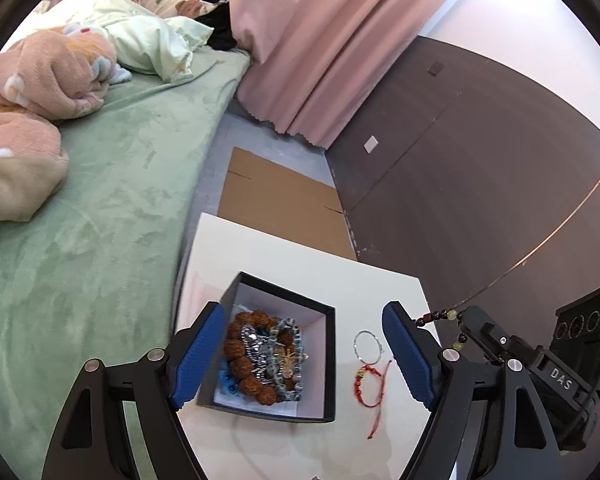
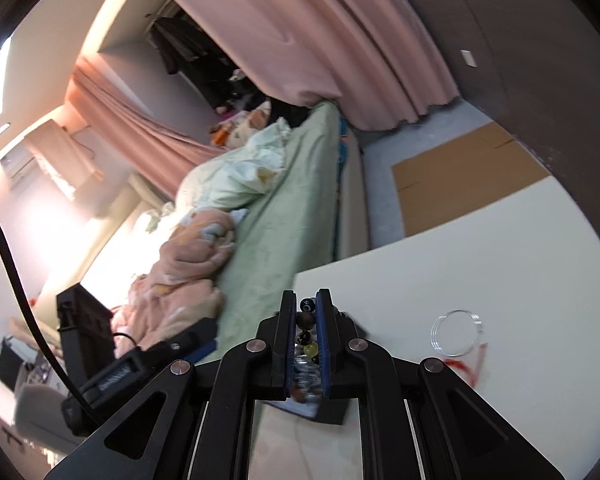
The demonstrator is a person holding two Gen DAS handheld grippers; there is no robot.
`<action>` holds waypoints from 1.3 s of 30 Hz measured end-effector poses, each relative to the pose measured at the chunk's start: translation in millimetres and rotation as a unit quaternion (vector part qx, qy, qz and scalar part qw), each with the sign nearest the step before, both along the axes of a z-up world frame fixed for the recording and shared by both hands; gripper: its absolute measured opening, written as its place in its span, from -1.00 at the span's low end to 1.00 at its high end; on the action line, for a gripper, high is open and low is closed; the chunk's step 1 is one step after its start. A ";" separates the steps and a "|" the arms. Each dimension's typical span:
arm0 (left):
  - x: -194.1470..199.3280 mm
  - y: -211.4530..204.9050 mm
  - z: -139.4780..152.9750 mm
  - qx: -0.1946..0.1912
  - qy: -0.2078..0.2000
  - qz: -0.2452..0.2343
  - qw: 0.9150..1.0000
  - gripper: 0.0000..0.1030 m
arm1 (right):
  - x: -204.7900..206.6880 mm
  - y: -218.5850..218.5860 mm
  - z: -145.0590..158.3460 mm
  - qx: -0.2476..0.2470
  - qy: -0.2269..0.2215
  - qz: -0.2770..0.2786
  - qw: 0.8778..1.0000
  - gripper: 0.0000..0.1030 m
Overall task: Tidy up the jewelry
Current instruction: 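Carry both bracelets into the black box and open both tools, then move the left tool to the red string bracelet and close on it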
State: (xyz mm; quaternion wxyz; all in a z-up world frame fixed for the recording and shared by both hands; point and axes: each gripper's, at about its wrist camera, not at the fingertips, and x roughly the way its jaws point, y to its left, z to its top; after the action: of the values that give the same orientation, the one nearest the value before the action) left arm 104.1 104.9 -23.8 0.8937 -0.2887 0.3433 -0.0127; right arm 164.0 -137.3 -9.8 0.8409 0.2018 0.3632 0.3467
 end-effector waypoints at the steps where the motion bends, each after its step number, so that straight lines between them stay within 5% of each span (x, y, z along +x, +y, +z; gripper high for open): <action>1: -2.2 2.1 0.8 0.002 -0.001 0.003 1.000 0.58 | -1.7 5.5 0.9 0.002 -0.003 0.004 1.000 -0.79; 15: -18.5 39.7 2.9 -0.022 -0.005 0.041 0.999 0.82 | -2.7 67.4 -29.1 -0.024 0.022 0.025 0.999 -0.77; 19: -20.0 45.7 1.6 -0.025 -0.005 0.052 0.998 0.88 | 3.5 80.3 -43.8 -0.029 0.061 0.050 0.996 -0.69; 24: -17.9 34.5 1.6 -0.008 -0.002 0.043 0.999 0.88 | -0.4 63.7 -43.6 -0.030 0.064 0.036 0.997 0.03; 30: -16.3 15.9 5.9 0.003 -0.008 0.027 1.000 0.88 | 0.2 23.4 -40.5 -0.027 0.078 0.005 0.997 0.07; 34: -13.3 -3.4 7.2 0.019 -0.006 0.004 1.000 0.88 | -1.9 -7.1 -38.9 -0.031 0.082 -0.024 0.996 0.46; 39: -12.1 -25.4 8.0 0.038 -0.007 -0.021 0.999 0.88 | -1.4 -38.5 -34.8 -0.028 0.086 -0.050 0.995 0.50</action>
State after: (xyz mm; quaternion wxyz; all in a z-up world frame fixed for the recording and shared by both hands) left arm 92.0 79.4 -15.8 0.9059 -0.2470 0.3435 -0.0198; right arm 162.6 -175.8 -44.7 0.8282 0.2249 0.4333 0.2753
